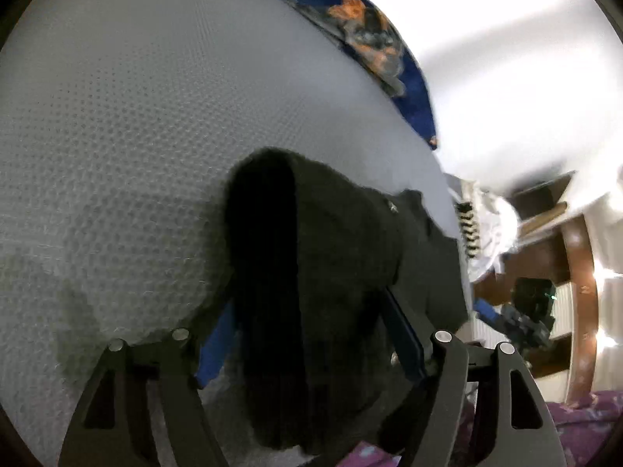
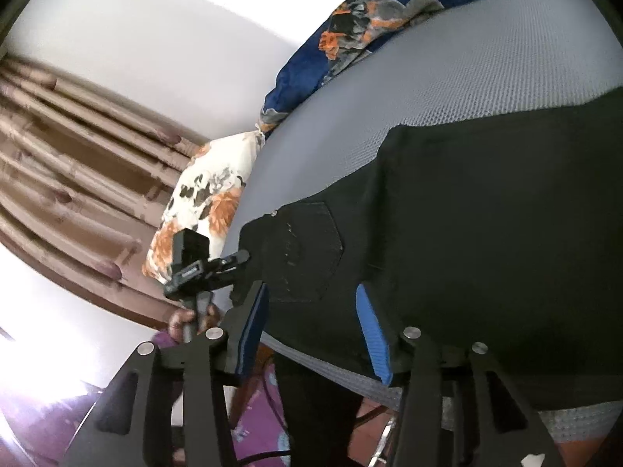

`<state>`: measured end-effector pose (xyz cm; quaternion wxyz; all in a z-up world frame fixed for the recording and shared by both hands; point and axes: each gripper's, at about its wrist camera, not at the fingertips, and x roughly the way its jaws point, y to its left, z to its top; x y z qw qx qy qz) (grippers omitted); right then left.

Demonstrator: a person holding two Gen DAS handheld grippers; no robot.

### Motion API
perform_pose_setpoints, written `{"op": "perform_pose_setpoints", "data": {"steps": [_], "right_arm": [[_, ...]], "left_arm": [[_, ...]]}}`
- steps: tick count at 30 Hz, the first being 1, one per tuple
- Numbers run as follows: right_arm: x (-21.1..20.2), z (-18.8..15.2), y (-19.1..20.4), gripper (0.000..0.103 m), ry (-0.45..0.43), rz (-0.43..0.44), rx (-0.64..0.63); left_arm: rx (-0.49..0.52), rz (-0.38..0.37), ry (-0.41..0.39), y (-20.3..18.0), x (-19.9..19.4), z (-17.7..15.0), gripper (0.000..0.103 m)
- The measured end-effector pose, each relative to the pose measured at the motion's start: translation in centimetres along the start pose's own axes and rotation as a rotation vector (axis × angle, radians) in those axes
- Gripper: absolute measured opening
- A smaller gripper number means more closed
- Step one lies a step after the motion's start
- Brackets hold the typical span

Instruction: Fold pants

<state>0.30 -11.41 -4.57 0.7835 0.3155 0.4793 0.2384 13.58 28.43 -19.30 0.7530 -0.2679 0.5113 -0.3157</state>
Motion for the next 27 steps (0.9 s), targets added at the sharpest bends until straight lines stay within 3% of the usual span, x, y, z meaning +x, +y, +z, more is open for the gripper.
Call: {"op": "perform_pose_setpoints", "data": {"steps": [3,5,10,17,23,27], "right_arm": [[0.7,0.2,-0.4,0.049,-0.003,0.021,0.056],[1.0,0.1,-0.2,0.050,-0.006,0.019,0.058],[1.3,-0.2,0.2,0.054,0.006,0.006,0.042],[1.2,-0.4,-0.3,0.056,-0.002,0.064,0.068],[0.4,0.3,0.8,0.057,-0.008,0.170,0.036],[-0.6,1.1,0.6,0.068,0.000,0.296,0.055]], "left_arm": [[-0.061,-0.058,0.005,0.4,0.8,0.7,0.070],[-0.038,-0.014,0.050,-0.2,1.6,1.0,0.035],[-0.034,-0.010,-0.017,-2.0,0.0,0.3,0.026],[0.027,-0.034,-0.071,-9.9,-2.2,-0.5,0.023],[0.057,-0.092,-0.045,-18.0,-1.9,-0.3,0.018],[0.114,-0.134,0.007,-24.8,2.3,-0.5,0.018]]}}
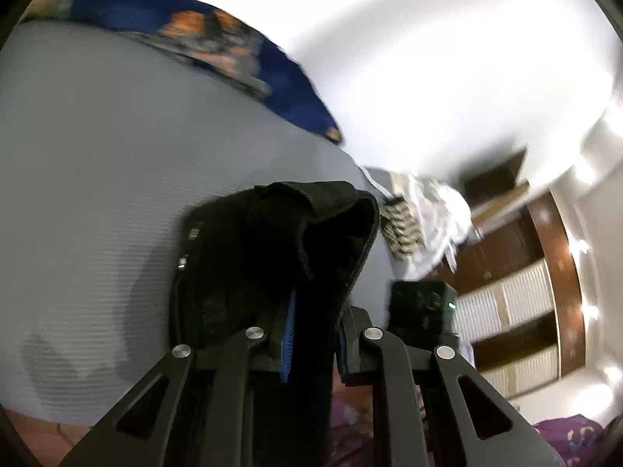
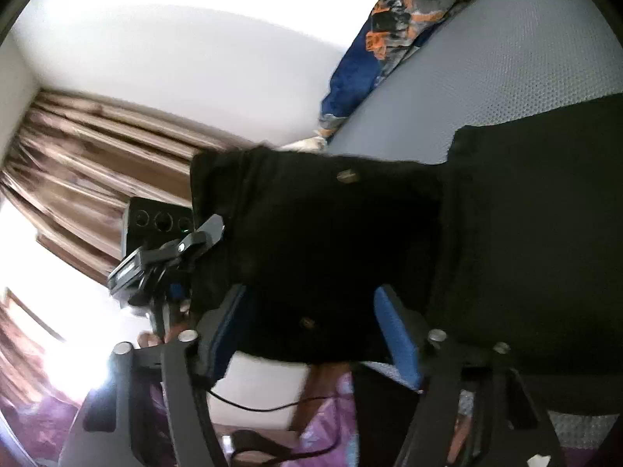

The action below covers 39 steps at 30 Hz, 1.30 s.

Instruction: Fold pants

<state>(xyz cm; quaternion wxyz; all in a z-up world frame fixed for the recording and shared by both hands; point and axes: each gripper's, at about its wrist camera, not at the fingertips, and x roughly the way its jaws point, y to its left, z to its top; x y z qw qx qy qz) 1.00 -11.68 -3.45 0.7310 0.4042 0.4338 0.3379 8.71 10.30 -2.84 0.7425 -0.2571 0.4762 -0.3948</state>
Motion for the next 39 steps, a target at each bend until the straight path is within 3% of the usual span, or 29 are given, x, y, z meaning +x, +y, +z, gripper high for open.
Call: {"op": "perform_pose_setpoints", "data": {"steps": [4,6,9,11,13,15,18,22,24,25,26,28,29,34,35,39], "right_arm": [[-4.1,0.6,-2.3,0.073,-0.067,0.072,0.069],[-7.2,0.9,-4.2,0.073,-0.098,0.056,0.101],[-10.8,1.1,-7.7,0.073,-0.141,0.051,0.171],[-12.6,0.9,-10.7,0.073,-0.161,0.013,0.250],[-14.1,0.2,-13.7,0.065,-0.203,0.067,0.343],[-14.8,0.1,-15.0,0.069,-0.231,0.159,0.403],[-14.7,0.7,-14.3,0.076,-0.204,0.148,0.364],[-13.3,1.9,-13.0,0.086,-0.145,0.070,0.315],[-12.7,2.6,-11.8,0.086,-0.107,-0.034,0.276],[-12.5,3.0,-10.8,0.085,-0.093,-0.114,0.230],[-12.2,3.1,-10.2,0.076,-0.082,-0.169,0.195],[-10.9,3.5,-9.0,0.017,-0.019,-0.311,0.124],[-10.6,3.6,-8.8,0.017,-0.002,-0.373,0.109],[-13.4,4.2,-5.5,0.013,-0.077,-0.408,-0.004],[-14.4,4.3,-4.8,0.012,-0.103,-0.449,-0.042],[-17.5,5.1,-7.3,0.011,-0.166,-0.530,-0.002]], "left_arm": [[0.045,-0.092,0.033,-4.8,5.8,-0.1,0.018],[-0.004,-0.205,0.044,-5.8,8.5,0.4,0.011],[0.063,-0.195,0.080,-8.2,13.7,0.5,0.011],[0.013,-0.272,0.137,-7.7,17.6,0.4,0.010],[-0.018,-0.325,0.196,-7.2,21.5,-0.2,0.010],[0.034,-0.319,0.201,-7.4,23.3,-0.6,0.010],[0.017,-0.353,0.171,-7.0,22.6,-0.5,0.017],[0.098,-0.199,0.092,-6.2,17.8,-0.2,0.026],[0.122,-0.113,0.069,-5.6,15.7,-0.7,0.036],[0.138,-0.038,0.052,-5.3,14.5,-1.2,0.046],[0.140,-0.004,0.041,-4.9,13.7,-1.6,0.051],[0.131,0.047,0.021,-3.8,12.3,-3.0,0.053],[0.128,0.073,0.017,-3.4,11.9,-3.6,0.056],[0.126,0.225,0.017,-0.6,11.0,-6.6,0.056],[0.119,0.245,0.024,-0.3,10.9,-6.9,0.056],[0.096,0.246,0.046,0.6,11.7,-7.8,0.058]]}}
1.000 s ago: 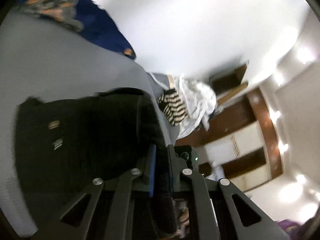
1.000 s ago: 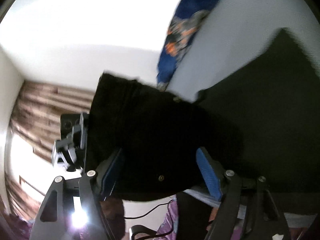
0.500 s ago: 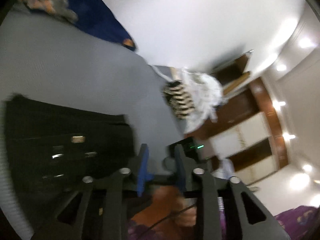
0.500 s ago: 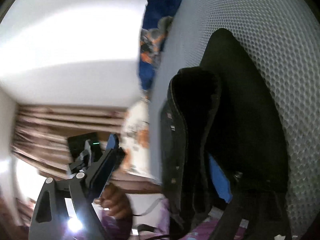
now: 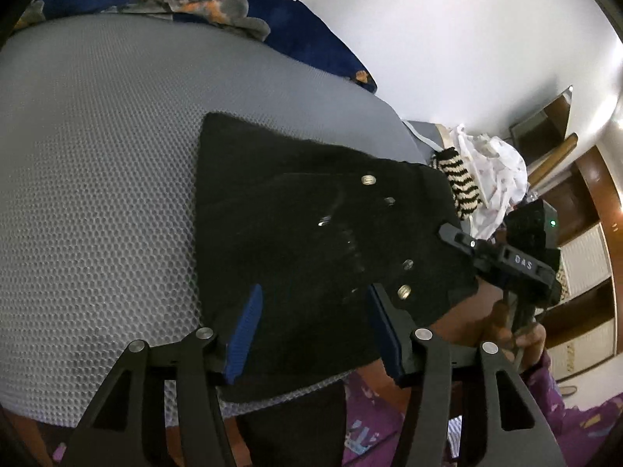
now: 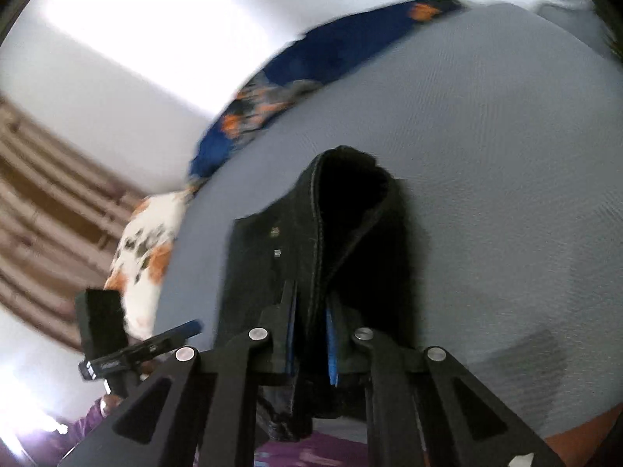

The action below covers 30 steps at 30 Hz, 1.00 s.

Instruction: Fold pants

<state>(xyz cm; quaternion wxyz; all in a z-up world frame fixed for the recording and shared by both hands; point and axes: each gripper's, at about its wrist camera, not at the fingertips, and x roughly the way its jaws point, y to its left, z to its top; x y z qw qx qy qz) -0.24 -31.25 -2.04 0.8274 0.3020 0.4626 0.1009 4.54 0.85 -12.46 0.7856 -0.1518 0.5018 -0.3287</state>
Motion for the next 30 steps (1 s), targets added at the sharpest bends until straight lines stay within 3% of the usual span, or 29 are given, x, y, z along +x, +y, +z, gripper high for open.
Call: {"op": "perform_pose_setpoints", "data": {"steps": [6,13,19,21,26,28,30], "right_arm": [[1.4,-1.1,-3.0,0.012,0.013,0.073,0.056],[1.8,-0.9,-3.2,0.012,0.008,0.210,0.118],[3.4,-1.4,-5.6,0.012,0.032,0.254,0.249],[3.0,-1.4,-4.9,0.012,0.027,0.263,0.233],[3.1,-0.8,-2.5,0.012,0.028,0.391,0.224],[3.3,-1.0,-3.4,0.012,0.028,0.324,0.191],[3.9,-1.5,-6.8,0.012,0.048,0.230,0.256]], "left_arm": [[0.029,0.035,0.053,-0.5,2.8,-0.8,0.059],[0.050,0.083,0.009,-1.5,2.6,-0.2,0.062],[0.041,0.148,0.023,-0.6,4.5,-0.3,0.063],[0.020,0.150,0.027,0.0,4.5,-0.4,0.063],[-0.028,0.177,-0.015,1.4,3.3,0.2,0.063],[-0.061,0.170,-0.029,2.0,2.8,0.4,0.063],[-0.074,0.161,-0.025,2.0,2.8,0.7,0.063]]}}
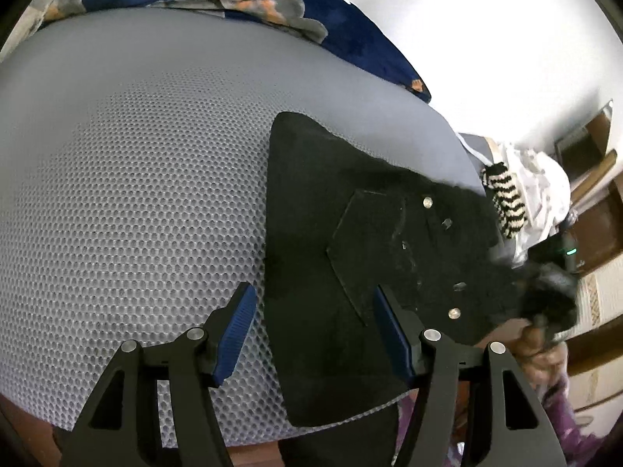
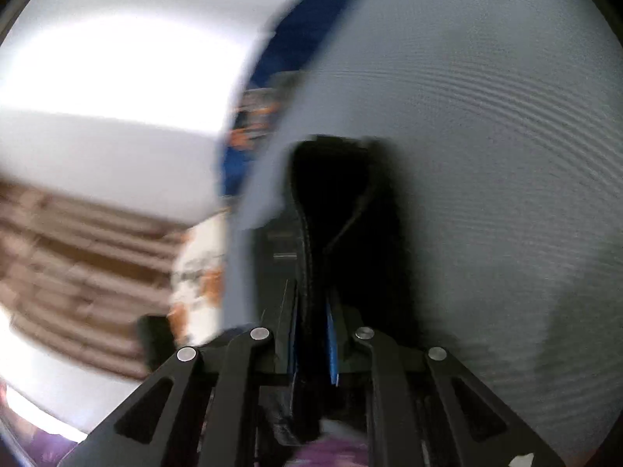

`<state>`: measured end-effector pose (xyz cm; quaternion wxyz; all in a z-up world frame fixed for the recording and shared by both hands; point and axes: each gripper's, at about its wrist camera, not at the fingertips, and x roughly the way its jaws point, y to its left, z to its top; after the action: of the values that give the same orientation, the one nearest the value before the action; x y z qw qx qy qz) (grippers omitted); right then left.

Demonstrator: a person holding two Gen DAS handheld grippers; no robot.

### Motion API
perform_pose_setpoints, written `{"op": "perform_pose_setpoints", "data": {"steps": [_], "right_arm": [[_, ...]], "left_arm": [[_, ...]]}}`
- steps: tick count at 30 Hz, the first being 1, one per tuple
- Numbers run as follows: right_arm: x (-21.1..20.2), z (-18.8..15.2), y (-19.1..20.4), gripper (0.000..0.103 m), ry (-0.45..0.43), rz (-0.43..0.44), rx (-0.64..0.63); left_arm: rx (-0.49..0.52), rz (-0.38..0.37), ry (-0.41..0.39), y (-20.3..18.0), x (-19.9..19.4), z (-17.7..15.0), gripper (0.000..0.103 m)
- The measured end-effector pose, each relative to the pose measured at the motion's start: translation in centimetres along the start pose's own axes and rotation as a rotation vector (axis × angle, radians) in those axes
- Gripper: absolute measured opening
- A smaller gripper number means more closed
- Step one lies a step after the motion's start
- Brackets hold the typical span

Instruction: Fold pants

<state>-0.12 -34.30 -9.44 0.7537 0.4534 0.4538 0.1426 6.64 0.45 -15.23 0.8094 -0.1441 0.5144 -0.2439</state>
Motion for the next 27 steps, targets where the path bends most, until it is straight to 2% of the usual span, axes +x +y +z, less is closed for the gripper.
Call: {"op": "perform_pose_setpoints", "data": {"steps": [3,6,9,11,13,15,16,18,20,21,24,27], "right_arm": [[-0.1,-0.5,-0.1,0.015,0.005,-0.067,-0.060],[-0.1,-0.1,1.1,0.027,0.002,-0.097,-0.112],[-1.9,0.6,1.3,0.039,-0.055,-0.126,-0.100],[-3.9,1.1,1.0,0.039,-0.134,-0.111,-0.082],[-5.0,1.4,1.7,0.039,-0.208,-0.062,-0.092],[-5.0,1.5,3.3,0.039,-0.242,-0.026,-0.142],[-4.4,1.6,4.3,0.039,-0.246,-0.034,-0.181],[-2.5,1.8,6.7,0.038,-0.233,-0.094,-0.289],[0.4,2.1,8.3,0.036,-0.184,-0.215,-0.395],[1.3,2.3,8.4,0.036,-0.168,-0.244,-0.414],[3.7,2.8,7.6,0.034,-0.115,-0.326,-0.413],[3.9,3.0,6.6,0.031,-0.085,-0.323,-0.366]], "left_arm": [[0.041,0.004,0.009,-0.3,-0.2,-0.2,0.063],[0.093,0.017,0.020,-2.3,0.6,-0.2,0.063],[0.127,0.026,0.019,-3.3,0.5,-0.2,0.063],[0.137,0.012,0.007,-3.9,0.1,-0.1,0.063],[0.157,-0.010,-0.039,-4.5,-0.5,0.1,0.063],[0.172,-0.021,-0.073,-4.7,-0.8,0.2,0.063],[0.172,-0.024,-0.074,-4.9,-0.6,0.3,0.063],[0.169,-0.046,-0.069,-4.9,-0.2,0.4,0.063],[0.178,-0.049,-0.072,-5.2,0.1,0.5,0.063],[0.183,-0.052,-0.072,-5.3,0.3,0.5,0.063],[0.189,-0.081,-0.093,-5.6,0.4,0.7,0.063],[0.212,-0.052,-0.055,-4.6,1.2,0.8,0.063]]}}
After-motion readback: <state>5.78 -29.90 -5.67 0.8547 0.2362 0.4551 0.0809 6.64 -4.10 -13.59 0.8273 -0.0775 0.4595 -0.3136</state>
